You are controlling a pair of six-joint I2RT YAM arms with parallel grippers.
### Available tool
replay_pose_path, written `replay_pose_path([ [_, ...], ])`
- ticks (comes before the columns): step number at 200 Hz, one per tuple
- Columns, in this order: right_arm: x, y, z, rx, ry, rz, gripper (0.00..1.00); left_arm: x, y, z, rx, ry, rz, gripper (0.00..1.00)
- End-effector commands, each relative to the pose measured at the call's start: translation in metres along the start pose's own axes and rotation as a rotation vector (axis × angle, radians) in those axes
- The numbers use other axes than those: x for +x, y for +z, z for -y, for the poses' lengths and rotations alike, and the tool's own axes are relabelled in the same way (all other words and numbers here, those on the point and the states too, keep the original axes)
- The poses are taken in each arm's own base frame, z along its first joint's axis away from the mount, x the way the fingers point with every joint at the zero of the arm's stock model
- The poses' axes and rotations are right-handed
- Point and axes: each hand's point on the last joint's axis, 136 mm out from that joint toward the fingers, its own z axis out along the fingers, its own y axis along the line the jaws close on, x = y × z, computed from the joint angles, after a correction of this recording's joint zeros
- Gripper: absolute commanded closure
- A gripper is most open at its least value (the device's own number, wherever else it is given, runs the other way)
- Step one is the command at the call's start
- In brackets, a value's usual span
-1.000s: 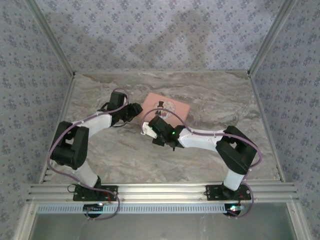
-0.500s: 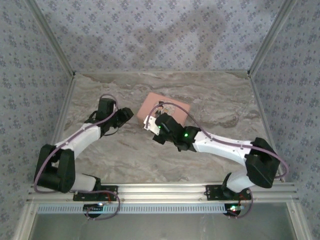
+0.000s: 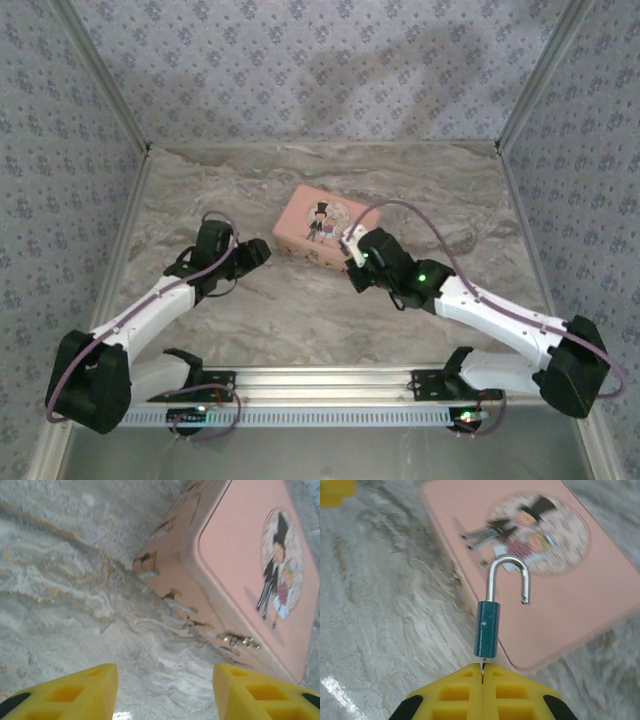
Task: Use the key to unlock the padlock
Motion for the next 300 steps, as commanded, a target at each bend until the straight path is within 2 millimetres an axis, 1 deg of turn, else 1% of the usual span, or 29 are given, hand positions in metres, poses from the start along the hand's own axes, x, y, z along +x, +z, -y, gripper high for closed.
replay_pose_path([
  [1,0.040,-0.004,0.024,0.016,0.303,-0.077,1.00,0.006,0.000,-0.002,-0.003,-0.007,0.010,0.47],
  [17,0.062,-0.002,0.047,0.031,0.491,-0.094,1.00,0.010,0.002,0.000,0.008,-0.014,0.006,0.47],
  [21,0.068,-0.002,0.056,0.041,0.554,-0.096,1.00,0.011,0.002,0.001,0.011,-0.013,0.005,0.47],
  [42,0.094,0.003,0.081,0.053,0.769,-0.102,1.00,0.014,0.004,0.006,0.018,0.002,0.001,0.47],
  [60,0.113,0.009,0.097,0.058,0.907,-0.103,1.00,0.016,0.005,0.007,0.024,0.007,-0.004,0.47],
  [76,0.122,0.014,0.111,0.069,0.990,-0.087,1.00,0.017,0.006,0.008,0.028,0.008,-0.004,0.47],
  [102,0.136,0.018,0.125,0.096,1.092,-0.077,1.00,0.018,0.006,0.007,0.028,0.005,-0.003,0.47],
  [124,0.139,0.020,0.136,0.100,1.151,-0.055,1.00,0.019,0.006,0.006,0.026,0.002,-0.004,0.47],
  [170,0.159,0.031,0.142,0.109,1.224,-0.129,1.00,0.018,0.005,0.006,0.028,-0.004,0.002,0.46],
  [185,0.164,0.031,0.144,0.119,1.243,-0.140,0.92,0.019,0.004,0.006,0.030,-0.008,0.003,0.46],
  [193,0.165,0.030,0.146,0.130,1.248,-0.144,0.82,0.018,0.004,0.006,0.028,-0.009,0.005,0.46],
  [194,0.165,0.030,0.146,0.132,1.247,-0.144,0.82,0.018,0.004,0.006,0.028,-0.009,0.005,0.46],
  [196,0.166,0.029,0.146,0.137,1.251,-0.147,0.78,0.018,0.004,0.005,0.027,-0.010,0.006,0.46],
  [200,0.167,0.028,0.147,0.148,1.252,-0.148,0.76,0.018,0.003,0.005,0.025,-0.011,0.007,0.46],
  [222,0.170,0.014,0.153,0.219,1.244,-0.138,0.58,0.017,0.000,0.003,0.013,-0.008,0.022,0.45],
  [223,0.170,0.014,0.153,0.221,1.244,-0.140,0.57,0.017,0.000,0.002,0.012,-0.008,0.023,0.43],
  [227,0.170,0.010,0.154,0.237,1.238,-0.139,0.54,0.015,-0.001,0.001,0.007,-0.009,0.028,0.22],
  [228,0.171,0.010,0.154,0.240,1.237,-0.139,0.54,0.015,-0.001,0.001,0.006,-0.009,0.029,0.12],
  [229,0.171,0.009,0.154,0.244,1.237,-0.142,0.54,0.015,-0.001,0.001,0.005,-0.008,0.028,0.07],
  [231,0.172,0.007,0.154,0.252,1.235,-0.146,0.53,0.015,-0.001,0.001,0.003,-0.008,0.030,0.03],
  [246,0.174,-0.004,0.156,0.291,1.217,-0.152,0.48,0.013,-0.003,0.001,-0.002,-0.002,0.038,0.02],
  [258,0.176,-0.012,0.158,0.326,1.217,-0.167,0.41,0.009,-0.005,0.000,-0.014,0.006,0.042,0.02],
  [262,0.176,-0.015,0.159,0.338,1.217,-0.170,0.37,0.007,-0.006,0.000,-0.020,0.008,0.044,0.02],
  [263,0.176,-0.016,0.159,0.343,1.217,-0.171,0.22,0.007,-0.006,0.000,-0.021,0.008,0.045,0.02],
  [264,0.176,-0.016,0.159,0.347,1.216,-0.173,0.11,0.006,-0.006,0.001,-0.021,0.009,0.046,0.02],
  [265,0.177,-0.017,0.160,0.354,1.214,-0.174,0.05,0.006,-0.006,0.001,-0.023,0.011,0.047,0.02],
  [267,0.176,-0.019,0.161,0.358,1.213,-0.175,0.01,0.005,-0.007,0.000,-0.026,0.012,0.048,0.02],
  [281,0.172,-0.027,0.166,0.395,1.196,-0.169,0.00,-0.004,-0.012,-0.002,-0.050,0.019,0.067,0.02],
  [300,0.158,-0.041,0.191,0.510,1.144,-0.119,0.00,-0.024,-0.020,-0.007,-0.099,0.040,0.112,0.02],
])
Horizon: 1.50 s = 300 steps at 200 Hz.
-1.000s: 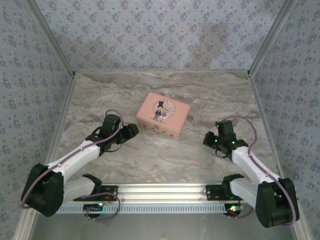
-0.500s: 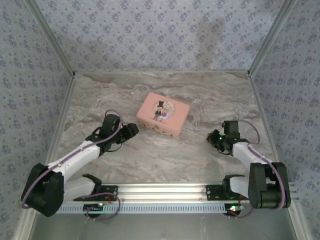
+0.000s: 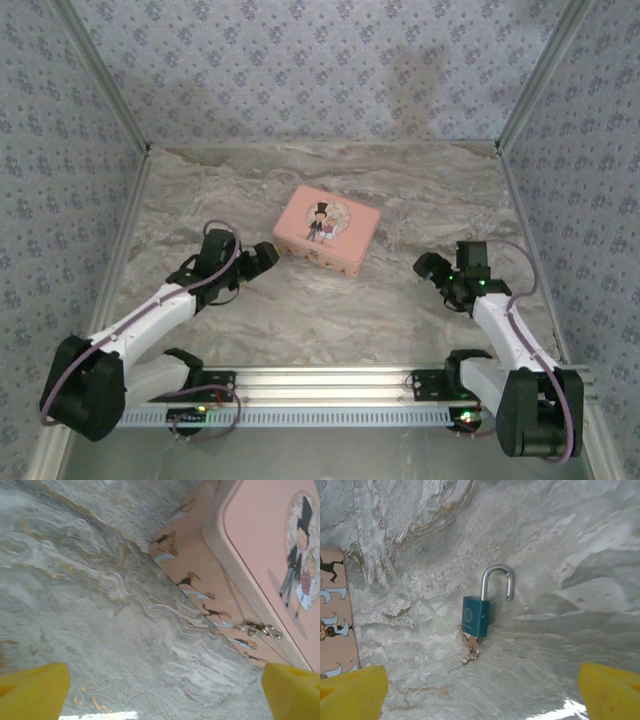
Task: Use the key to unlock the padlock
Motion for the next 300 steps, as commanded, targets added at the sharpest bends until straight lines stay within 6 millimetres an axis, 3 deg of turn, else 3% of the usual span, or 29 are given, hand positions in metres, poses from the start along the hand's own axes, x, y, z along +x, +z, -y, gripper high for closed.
replay_pose_path([
  [1,-0.029,-0.019,0.012,0.134,-0.034,0.103,0.00,-0.034,-0.016,0.003,-0.047,0.050,0.085,0.02],
  [42,-0.106,-0.045,0.007,0.359,-0.172,0.407,0.00,-0.100,-0.035,-0.020,-0.292,0.312,0.228,0.02],
  [71,-0.137,-0.043,-0.017,0.421,-0.380,0.623,0.00,-0.143,-0.059,-0.045,-0.496,0.455,0.416,0.02],
  [105,-0.140,-0.011,-0.020,0.446,-0.477,0.646,0.00,-0.164,-0.069,-0.079,-0.540,0.480,0.531,0.02],
  [127,-0.137,0.005,-0.013,0.456,-0.527,0.685,0.00,-0.171,-0.057,-0.100,-0.509,0.446,0.624,0.02],
  [166,-0.136,0.010,-0.027,0.312,-0.594,0.783,0.00,-0.171,-0.030,-0.133,-0.504,0.387,0.666,0.02],
  [197,-0.133,0.030,-0.035,0.198,-0.665,0.761,0.00,-0.183,-0.020,-0.132,-0.498,0.426,0.620,0.02],
  [211,-0.132,0.040,-0.028,0.113,-0.614,0.717,0.00,-0.183,-0.015,-0.116,-0.409,0.525,0.648,0.02],
  [221,-0.136,0.045,-0.028,0.103,-0.632,0.752,0.00,-0.175,-0.007,-0.120,-0.367,0.548,0.691,0.02],
  [231,-0.132,0.051,-0.020,0.142,-0.589,0.647,0.00,-0.174,-0.006,-0.124,-0.358,0.564,0.767,0.02],
  [243,-0.138,0.045,-0.024,0.149,-0.617,0.736,0.00,-0.173,-0.005,-0.140,-0.452,0.493,0.670,0.02],
  [248,-0.135,0.044,-0.026,0.169,-0.628,0.734,0.00,-0.182,-0.007,-0.137,-0.468,0.496,0.706,0.02],
  [300,-0.134,0.052,-0.028,0.099,-0.632,0.662,0.00,-0.177,-0.002,-0.129,-0.487,0.548,0.703,0.02],
])
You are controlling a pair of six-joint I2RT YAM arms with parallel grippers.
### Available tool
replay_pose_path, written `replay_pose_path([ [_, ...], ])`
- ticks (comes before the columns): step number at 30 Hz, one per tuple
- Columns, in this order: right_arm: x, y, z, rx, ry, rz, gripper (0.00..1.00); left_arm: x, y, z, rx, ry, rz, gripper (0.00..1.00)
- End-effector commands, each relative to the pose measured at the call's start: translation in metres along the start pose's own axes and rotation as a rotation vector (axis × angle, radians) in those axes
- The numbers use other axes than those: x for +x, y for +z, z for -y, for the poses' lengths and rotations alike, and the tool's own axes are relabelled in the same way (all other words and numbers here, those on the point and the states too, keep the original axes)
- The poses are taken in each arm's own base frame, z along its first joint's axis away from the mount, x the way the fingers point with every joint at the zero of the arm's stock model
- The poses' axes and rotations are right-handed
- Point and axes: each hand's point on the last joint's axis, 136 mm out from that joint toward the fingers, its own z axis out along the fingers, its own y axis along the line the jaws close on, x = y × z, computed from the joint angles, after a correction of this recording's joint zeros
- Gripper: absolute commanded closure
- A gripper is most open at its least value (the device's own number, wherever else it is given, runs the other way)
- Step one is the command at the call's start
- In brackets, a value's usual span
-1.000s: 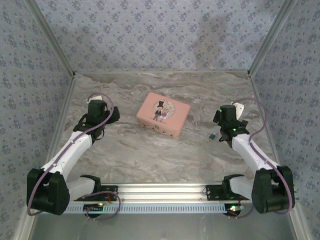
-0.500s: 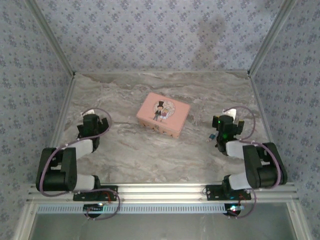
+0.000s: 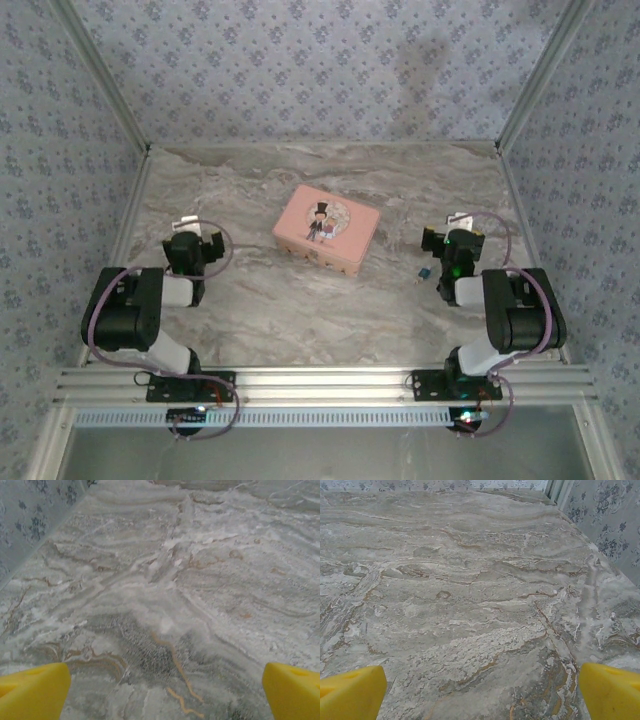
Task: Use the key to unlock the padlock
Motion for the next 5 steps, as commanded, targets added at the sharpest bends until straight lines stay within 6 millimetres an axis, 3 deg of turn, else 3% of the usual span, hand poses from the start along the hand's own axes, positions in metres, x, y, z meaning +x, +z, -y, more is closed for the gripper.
replay_pose_path([
  [1,-0.0078,0.0041,-0.0039,-0.042,0.008,0.008,0.00,-0.0271,0.0000,-0.0034,-0.027,0.000,0.085,0.02],
  [5,-0.0100,0.0013,-0.0061,-0.036,-0.009,0.027,0.00,-0.0265,-0.0003,-0.0028,-0.026,0.002,0.084,0.02],
])
